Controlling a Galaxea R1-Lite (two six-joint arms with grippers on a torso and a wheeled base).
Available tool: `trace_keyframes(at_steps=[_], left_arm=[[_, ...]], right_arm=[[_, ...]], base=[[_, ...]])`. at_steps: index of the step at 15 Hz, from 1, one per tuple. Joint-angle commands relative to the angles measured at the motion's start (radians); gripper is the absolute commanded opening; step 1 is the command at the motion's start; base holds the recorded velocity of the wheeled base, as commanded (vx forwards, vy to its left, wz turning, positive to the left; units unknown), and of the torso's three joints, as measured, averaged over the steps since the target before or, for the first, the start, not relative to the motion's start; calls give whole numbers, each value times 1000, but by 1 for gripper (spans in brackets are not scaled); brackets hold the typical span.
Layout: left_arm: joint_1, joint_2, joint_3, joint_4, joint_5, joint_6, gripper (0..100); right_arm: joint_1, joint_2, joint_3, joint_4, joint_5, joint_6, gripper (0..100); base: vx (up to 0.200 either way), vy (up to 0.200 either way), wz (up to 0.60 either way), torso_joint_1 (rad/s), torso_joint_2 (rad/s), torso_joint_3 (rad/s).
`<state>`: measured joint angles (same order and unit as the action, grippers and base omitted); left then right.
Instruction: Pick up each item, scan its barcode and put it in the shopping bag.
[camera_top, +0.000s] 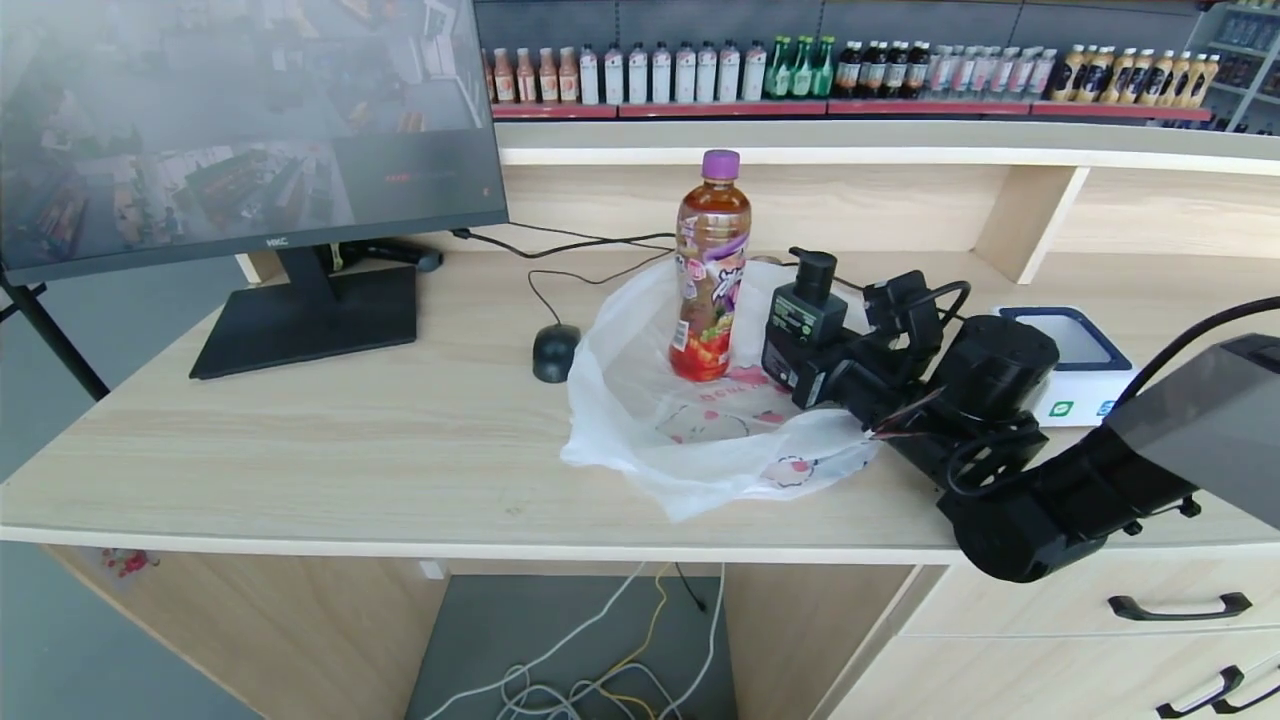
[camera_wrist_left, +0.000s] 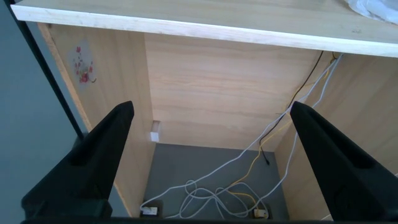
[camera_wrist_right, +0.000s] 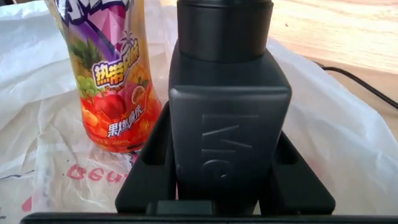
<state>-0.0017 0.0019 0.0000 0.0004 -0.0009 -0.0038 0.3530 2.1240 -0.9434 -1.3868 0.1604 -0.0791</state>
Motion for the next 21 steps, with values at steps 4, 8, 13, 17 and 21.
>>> trace_keyframes(at_steps=[4,8,13,17,21], left_arm=[[0,0,0,0,-1,-1,100],[0,0,0,0,-1,1,100],[0,0,0,0,-1,1,100],[0,0,0,0,-1,1,100],[0,0,0,0,1,1,100]], right_arm=[[0,16,21,-1,1,1,100],[4,-35,48,-43,-1,6,100],[20,-217,227,-104,-2,2,100],[54,-315,374,-184,-4,6,100],[52,-319,387,-184,-2,10,100]], base=[[0,0,0,0,0,0],[0,0,0,0,0,0],[0,0,0,0,0,0],[0,0,0,0,0,0],[-50,0,0,1,1,1]])
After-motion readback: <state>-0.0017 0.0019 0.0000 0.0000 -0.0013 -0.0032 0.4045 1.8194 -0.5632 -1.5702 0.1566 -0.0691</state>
